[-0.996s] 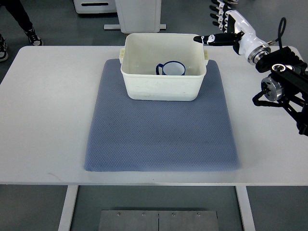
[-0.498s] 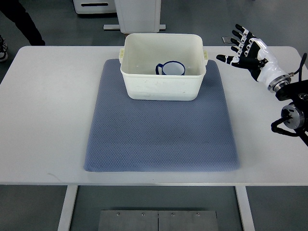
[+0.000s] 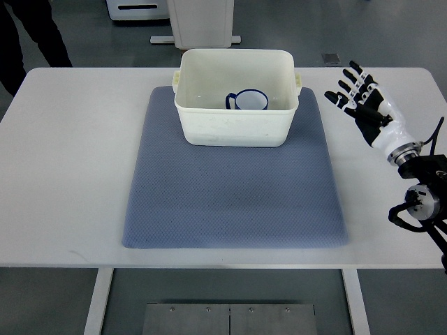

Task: Place cup in box with right hand

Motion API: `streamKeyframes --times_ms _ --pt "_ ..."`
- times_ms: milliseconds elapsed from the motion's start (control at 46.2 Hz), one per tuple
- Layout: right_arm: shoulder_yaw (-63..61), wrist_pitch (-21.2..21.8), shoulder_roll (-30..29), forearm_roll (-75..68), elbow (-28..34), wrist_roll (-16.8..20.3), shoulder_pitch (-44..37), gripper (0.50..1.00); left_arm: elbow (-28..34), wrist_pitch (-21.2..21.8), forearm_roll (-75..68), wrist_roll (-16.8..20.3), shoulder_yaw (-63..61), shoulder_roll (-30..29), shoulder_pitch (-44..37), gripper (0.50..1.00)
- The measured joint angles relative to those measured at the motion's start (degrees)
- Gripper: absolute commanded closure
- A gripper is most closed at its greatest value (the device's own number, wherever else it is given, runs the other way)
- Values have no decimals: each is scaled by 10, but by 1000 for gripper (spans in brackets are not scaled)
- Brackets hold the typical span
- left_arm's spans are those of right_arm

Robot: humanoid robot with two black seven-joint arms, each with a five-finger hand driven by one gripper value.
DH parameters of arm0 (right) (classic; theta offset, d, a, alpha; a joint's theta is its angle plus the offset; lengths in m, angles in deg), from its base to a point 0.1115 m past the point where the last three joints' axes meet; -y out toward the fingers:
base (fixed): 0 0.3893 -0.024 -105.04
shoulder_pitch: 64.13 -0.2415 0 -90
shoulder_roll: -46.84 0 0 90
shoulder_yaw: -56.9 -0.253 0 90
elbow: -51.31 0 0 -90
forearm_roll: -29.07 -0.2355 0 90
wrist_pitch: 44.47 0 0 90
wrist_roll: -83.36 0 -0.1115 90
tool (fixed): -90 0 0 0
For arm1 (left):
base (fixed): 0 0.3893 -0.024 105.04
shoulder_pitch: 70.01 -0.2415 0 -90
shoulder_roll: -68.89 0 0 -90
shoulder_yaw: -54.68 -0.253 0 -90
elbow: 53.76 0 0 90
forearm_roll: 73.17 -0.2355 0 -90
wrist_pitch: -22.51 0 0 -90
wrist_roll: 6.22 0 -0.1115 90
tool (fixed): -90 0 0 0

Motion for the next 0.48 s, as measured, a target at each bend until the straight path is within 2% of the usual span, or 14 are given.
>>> streamKeyframes --times_ms 152,390,476 --pt "-7 0 -18 0 1 -17 15 500 0 0 0 0 0 0 0 500" --pt "-10 0 -34 0 0 -22 29 500 0 0 0 0 0 0 0 500" --pt "-10 0 -37 0 0 -36 35 500 0 0 0 0 0 0 0 500"
